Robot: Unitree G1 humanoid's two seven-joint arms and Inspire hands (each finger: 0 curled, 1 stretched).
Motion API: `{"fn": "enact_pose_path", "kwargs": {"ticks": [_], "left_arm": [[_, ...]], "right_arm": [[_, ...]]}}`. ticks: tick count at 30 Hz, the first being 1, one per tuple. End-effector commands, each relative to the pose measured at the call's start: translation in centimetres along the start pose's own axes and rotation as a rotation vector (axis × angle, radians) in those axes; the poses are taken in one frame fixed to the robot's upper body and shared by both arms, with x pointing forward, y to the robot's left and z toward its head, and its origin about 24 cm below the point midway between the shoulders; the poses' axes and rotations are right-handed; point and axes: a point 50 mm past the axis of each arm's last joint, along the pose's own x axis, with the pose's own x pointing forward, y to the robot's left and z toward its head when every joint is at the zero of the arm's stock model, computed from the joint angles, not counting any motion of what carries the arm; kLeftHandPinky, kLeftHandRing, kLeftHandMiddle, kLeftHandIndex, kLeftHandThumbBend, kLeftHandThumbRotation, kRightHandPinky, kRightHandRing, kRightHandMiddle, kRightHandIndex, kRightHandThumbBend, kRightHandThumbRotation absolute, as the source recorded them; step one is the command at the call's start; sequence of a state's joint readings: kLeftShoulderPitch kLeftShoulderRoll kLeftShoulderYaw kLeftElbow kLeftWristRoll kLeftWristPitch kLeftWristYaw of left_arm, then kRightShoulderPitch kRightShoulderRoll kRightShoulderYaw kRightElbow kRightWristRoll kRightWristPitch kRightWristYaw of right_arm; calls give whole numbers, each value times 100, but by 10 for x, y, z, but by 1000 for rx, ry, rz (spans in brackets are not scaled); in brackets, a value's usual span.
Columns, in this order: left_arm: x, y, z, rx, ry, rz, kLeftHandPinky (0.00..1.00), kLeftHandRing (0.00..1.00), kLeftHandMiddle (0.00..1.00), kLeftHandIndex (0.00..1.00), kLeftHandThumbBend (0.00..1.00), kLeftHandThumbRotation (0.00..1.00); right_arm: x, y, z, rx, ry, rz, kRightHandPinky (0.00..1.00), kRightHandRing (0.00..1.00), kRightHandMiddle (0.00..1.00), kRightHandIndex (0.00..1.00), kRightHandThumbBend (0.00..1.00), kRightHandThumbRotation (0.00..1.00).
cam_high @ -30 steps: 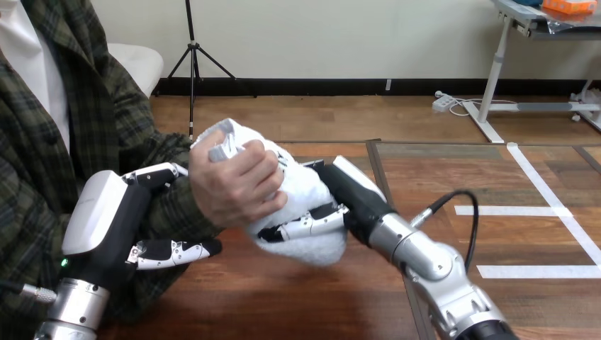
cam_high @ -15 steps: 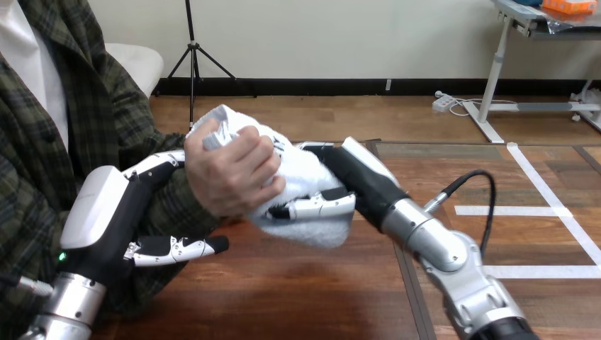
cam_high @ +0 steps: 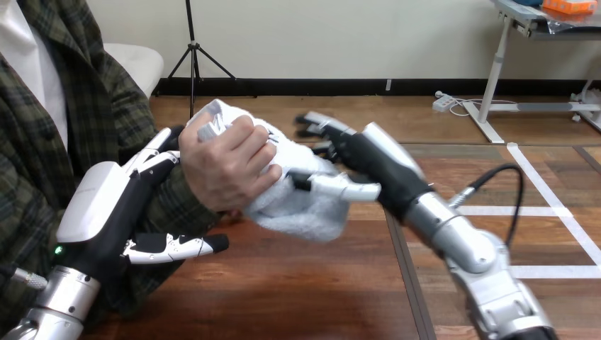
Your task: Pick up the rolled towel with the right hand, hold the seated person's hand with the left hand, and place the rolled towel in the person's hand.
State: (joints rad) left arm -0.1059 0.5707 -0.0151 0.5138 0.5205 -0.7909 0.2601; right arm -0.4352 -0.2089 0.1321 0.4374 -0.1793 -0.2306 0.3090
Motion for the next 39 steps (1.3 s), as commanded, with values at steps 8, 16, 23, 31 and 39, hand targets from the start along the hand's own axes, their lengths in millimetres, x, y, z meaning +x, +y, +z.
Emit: {"fn": "enact_pose_path", "kwargs": {"ticks": [8,16,23,31,39], "left_arm": [[9,5,5,46,-22,-10,94,100,100,100,100,59],[7,7,2,65,-12,-6,99,100,100,100,100,64],[4,7,-2,57,-4,-7,100,100,100,100,100,68],[0,7,-5,41,-2,-1,100,100,100,100,100,72],[-5,5,-8,50,0,7,100,100,100,100,100,78]], "right_arm": [[-15,-33,19,-17,-79,-111,89,97,96,99,100,66],[-26,-37,16,-2,-75,-143,89,97,96,100,100,65],[-36,-38,14,11,-73,-166,89,98,96,99,100,66],[-48,-38,12,22,-63,-190,88,98,95,99,100,65],[-59,-36,11,18,-54,-204,88,96,94,99,100,66]]}}
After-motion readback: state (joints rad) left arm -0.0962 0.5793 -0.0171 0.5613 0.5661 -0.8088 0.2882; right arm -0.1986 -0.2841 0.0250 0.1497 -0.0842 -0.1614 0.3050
